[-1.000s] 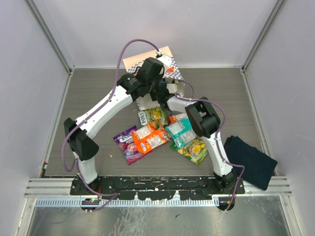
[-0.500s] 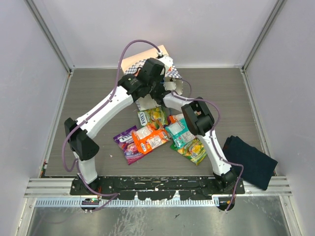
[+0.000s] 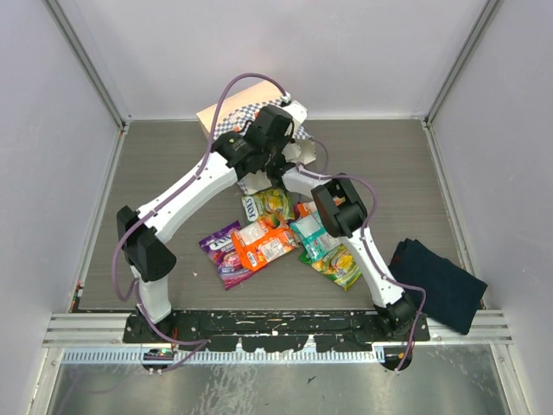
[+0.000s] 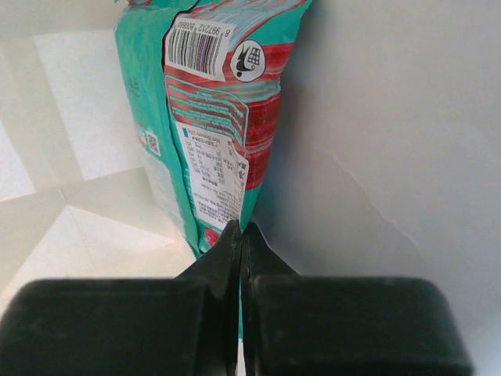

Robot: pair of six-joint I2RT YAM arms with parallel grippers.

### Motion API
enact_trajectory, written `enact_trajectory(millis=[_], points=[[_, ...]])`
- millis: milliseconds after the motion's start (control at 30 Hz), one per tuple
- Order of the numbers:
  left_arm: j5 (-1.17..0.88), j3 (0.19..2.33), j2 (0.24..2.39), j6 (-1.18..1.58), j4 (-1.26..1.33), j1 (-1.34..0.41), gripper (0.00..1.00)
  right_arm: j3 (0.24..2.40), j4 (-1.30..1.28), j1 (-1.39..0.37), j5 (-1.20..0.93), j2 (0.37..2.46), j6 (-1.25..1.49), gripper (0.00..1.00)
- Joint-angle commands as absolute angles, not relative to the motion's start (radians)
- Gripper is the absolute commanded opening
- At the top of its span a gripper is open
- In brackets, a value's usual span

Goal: Take the snacks out of the paper bag
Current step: Take out the snack from the paper bag.

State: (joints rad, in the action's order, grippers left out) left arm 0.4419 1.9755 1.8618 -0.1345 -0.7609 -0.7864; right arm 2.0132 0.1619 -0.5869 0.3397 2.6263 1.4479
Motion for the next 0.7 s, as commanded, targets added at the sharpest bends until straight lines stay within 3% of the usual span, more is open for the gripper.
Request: enact_trajectory(millis=[0, 400, 667], points=[[0.489, 1.991, 1.847, -0.155, -0.737, -0.796, 0.00, 1.894, 0.251, -0.584, 0.303, 2.499, 1.394, 0.01], [0.555, 2.035, 1.914, -0.171, -0.714, -0.773, 0.00, 1.139, 0.599, -0.606, 0.157, 1.934, 1.381, 0.01], [0.641, 2.060, 1.952, -0.216, -0.683, -0.739, 0.00, 0.825, 0.500, -0.653, 0.176, 1.547, 1.280, 0.01]])
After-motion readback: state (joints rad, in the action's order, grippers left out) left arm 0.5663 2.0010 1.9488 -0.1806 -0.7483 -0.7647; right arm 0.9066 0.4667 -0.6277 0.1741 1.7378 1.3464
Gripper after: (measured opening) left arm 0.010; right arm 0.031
